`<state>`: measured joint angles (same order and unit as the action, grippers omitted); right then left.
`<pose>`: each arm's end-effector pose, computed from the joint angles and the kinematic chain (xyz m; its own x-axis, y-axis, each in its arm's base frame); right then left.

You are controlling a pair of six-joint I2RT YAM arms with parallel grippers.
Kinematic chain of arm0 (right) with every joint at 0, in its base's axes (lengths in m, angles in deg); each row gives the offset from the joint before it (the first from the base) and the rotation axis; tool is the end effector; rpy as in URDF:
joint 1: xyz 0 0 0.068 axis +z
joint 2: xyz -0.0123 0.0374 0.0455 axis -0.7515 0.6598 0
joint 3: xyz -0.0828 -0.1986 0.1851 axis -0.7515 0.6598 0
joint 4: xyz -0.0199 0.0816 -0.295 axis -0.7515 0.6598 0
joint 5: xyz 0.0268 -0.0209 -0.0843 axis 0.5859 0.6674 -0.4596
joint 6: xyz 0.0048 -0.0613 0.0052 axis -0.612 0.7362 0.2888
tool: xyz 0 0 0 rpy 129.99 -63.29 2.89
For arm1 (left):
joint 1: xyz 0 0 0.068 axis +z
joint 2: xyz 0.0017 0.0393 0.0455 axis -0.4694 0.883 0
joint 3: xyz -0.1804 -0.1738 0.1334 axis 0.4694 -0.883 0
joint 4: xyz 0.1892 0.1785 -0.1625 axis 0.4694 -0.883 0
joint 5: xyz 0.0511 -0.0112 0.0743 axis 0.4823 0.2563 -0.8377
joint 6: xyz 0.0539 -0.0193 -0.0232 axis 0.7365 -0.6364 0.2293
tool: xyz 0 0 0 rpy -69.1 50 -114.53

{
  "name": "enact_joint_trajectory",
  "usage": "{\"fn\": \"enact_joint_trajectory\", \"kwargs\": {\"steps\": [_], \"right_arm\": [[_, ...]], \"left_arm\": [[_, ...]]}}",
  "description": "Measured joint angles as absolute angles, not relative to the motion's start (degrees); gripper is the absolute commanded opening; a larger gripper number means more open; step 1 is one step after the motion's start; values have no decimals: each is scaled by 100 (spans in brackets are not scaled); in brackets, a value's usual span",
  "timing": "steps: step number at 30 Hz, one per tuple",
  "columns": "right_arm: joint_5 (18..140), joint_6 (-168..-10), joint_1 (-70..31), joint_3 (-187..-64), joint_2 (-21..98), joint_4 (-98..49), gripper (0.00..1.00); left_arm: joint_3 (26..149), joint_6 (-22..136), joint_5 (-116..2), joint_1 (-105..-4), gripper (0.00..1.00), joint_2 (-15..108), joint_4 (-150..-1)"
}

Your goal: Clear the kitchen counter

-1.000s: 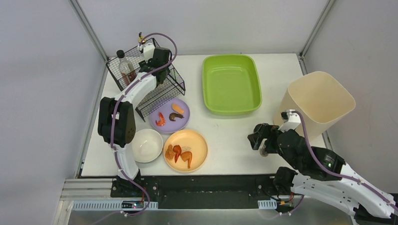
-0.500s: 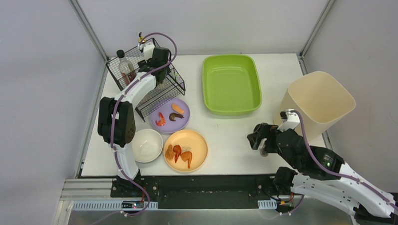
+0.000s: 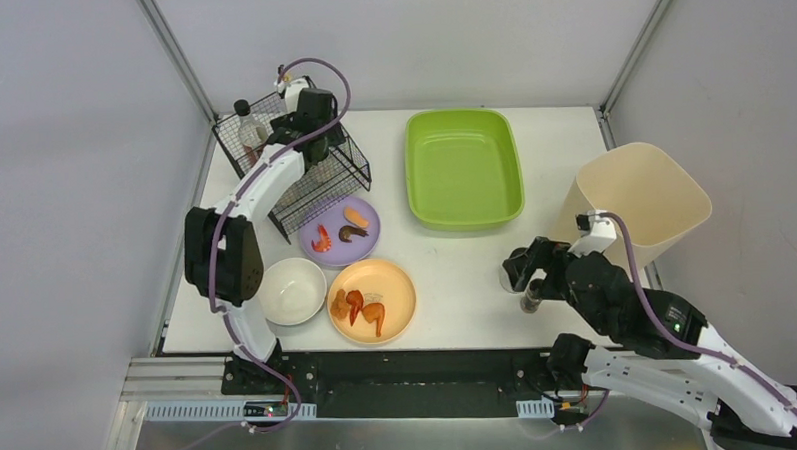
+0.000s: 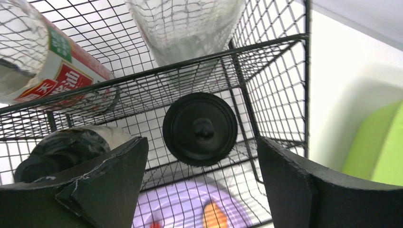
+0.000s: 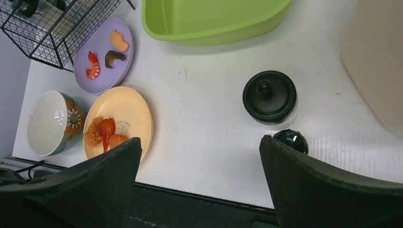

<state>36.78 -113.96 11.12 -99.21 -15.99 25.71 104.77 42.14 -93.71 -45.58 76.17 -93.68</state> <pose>0.0824 0.0895 0.3519 -0.4434 0.0982 -0.8909 -0.2731 0.9319 0.2386 0.4714 -0.1260 0.2958 -0.3976 -0.2863 -0.8718 -0.3338 0.9301 -0.1533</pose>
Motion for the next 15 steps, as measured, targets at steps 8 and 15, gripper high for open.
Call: {"fn": "enact_joint_trajectory", "kwargs": {"steps": [8,15], "right_arm": [[3167,-11501,1112,-10467,-1164,3065,99],[2666,-11599,1109,-10491,-651,3308,99]], "left_arm": [[10391,4216,-8543,-4558,99,6468,-9806],[9806,4210,-7308,-4558,99,5233,-10105]]}}
